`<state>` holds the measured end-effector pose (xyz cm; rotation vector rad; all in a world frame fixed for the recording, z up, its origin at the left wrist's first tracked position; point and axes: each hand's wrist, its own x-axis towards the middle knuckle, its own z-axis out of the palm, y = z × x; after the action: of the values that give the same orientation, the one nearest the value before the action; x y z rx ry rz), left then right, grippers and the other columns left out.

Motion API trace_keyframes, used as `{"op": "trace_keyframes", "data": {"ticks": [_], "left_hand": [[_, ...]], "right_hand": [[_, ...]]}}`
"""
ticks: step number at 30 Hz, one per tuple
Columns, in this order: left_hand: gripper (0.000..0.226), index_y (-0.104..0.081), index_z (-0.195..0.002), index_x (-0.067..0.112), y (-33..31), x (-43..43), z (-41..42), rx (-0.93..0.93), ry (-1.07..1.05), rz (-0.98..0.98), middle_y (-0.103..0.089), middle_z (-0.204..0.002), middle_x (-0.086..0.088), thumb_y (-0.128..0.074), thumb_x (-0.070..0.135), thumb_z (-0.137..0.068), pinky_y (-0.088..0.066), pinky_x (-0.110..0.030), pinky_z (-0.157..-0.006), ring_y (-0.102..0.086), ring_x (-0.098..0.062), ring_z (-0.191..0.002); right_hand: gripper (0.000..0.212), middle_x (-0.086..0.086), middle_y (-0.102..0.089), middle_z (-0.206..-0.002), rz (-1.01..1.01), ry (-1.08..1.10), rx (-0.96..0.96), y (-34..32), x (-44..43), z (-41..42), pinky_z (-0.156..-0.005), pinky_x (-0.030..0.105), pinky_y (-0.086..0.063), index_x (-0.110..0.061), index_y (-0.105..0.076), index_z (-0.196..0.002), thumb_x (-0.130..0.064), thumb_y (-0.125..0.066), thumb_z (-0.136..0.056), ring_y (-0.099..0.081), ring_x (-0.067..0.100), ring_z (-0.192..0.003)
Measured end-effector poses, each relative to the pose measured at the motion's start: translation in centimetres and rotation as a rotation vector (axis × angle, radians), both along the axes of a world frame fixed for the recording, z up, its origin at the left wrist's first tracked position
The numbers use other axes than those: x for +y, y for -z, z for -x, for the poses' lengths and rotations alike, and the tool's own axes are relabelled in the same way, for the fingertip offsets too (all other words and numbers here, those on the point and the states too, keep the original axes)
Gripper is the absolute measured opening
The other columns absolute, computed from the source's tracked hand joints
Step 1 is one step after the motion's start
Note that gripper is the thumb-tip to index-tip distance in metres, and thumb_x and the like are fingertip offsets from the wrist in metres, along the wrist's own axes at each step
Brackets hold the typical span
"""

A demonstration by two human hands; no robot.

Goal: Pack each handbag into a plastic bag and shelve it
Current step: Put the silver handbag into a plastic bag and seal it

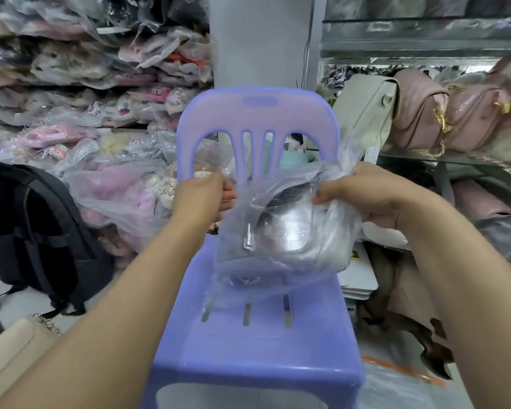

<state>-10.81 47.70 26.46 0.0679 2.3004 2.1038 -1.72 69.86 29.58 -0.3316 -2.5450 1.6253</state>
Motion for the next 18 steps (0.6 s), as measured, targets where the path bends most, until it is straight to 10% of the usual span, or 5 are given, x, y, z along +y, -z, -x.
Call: {"op": "trace_keyframes", "data": {"ticks": [2, 6, 11, 18], "left_hand": [[0.026, -0.060, -0.079, 0.013, 3.1, -0.1, 0.8, -0.050, -0.095, 0.138, -0.064, -0.081, -0.006, -0.057, 0.037, -0.089, -0.042, -0.022, -0.056, -0.053, -0.020, -0.065], [0.121, -0.032, -0.150, 0.035, 9.9, 0.7, 3.5, -0.483, -0.018, 0.036, -0.043, -0.154, -0.005, -0.059, 0.095, -0.049, -0.041, -0.055, -0.100, -0.047, -0.041, -0.134], [0.114, -0.052, -0.134, 0.029, 8.0, 3.2, 4.1, -0.289, -0.152, -0.269, -0.066, -0.120, 0.002, -0.070, 0.092, -0.041, -0.054, -0.054, -0.090, -0.064, -0.029, -0.107], [0.077, -0.054, -0.125, 0.030, 2.6, 8.4, 1.9, 0.258, -0.321, -0.300, -0.066, -0.121, 0.010, -0.070, 0.076, -0.065, -0.052, -0.041, -0.100, -0.066, -0.011, -0.108]], "right_hand": [[0.035, 0.014, -0.079, -0.097, 0.097, 0.077, 0.136, 0.5, 0.3, 0.1, -0.094, 0.061, -0.057, -0.008, -0.076, -0.101, -0.007, -0.078, -0.066, -0.077, 0.036, -0.092], [0.036, 0.012, -0.077, -0.084, 0.235, 0.178, 0.275, 1.4, 1.4, 0.4, -0.088, 0.051, -0.061, -0.010, -0.077, -0.083, -0.007, -0.079, -0.048, -0.076, 0.035, -0.090], [0.017, 0.008, -0.061, -0.065, 0.445, 0.191, 0.444, 2.9, 3.8, 0.0, -0.063, 0.028, -0.052, -0.007, -0.065, -0.068, -0.003, -0.065, -0.052, -0.065, 0.022, -0.063], [0.033, 0.011, -0.068, -0.092, 0.680, 0.269, 0.711, 3.8, 8.1, -0.9, -0.072, 0.037, -0.058, -0.001, -0.064, -0.112, -0.011, -0.065, -0.081, -0.071, 0.023, -0.087]]}}
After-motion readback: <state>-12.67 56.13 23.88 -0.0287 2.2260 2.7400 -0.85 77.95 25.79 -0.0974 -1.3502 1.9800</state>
